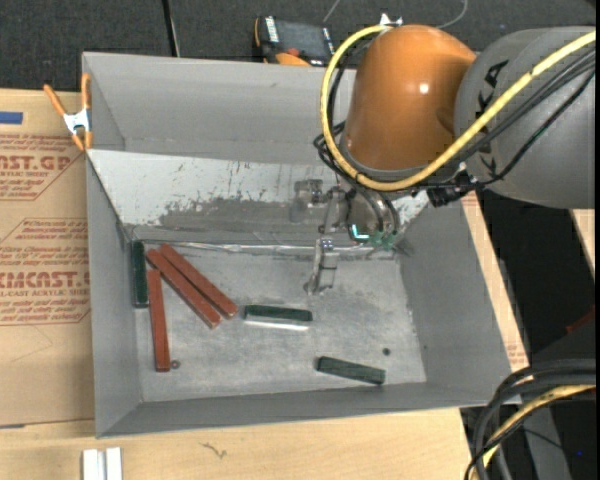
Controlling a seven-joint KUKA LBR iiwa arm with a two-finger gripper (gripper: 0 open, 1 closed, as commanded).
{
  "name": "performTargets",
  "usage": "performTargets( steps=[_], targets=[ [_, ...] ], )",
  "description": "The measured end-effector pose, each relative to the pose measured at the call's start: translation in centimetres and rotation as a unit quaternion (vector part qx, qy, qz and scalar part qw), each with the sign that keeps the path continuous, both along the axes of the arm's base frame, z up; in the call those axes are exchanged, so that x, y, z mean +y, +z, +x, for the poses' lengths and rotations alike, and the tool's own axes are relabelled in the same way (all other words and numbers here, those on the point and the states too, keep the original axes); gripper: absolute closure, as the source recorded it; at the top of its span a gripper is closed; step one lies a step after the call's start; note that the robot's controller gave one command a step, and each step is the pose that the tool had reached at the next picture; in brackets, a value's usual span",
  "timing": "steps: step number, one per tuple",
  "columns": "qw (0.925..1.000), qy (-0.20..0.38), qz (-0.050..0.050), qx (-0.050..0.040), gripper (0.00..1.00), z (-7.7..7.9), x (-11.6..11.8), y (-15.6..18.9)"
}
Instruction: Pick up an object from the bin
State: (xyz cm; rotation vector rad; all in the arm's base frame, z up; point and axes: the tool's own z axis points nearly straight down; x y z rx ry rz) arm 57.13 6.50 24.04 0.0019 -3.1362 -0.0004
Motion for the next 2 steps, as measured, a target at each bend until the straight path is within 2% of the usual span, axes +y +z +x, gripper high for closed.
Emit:
performTargets(
  steps=[1, 2],
  targets=[
    [1.0, 0.01, 0.0, 0.0006, 0.0, -2.64, -4.34, -17.54],
    [0.9999, 0.01, 0.0, -0.0037, 1.0, -2.33, -4.24, -16.97]
  ],
)
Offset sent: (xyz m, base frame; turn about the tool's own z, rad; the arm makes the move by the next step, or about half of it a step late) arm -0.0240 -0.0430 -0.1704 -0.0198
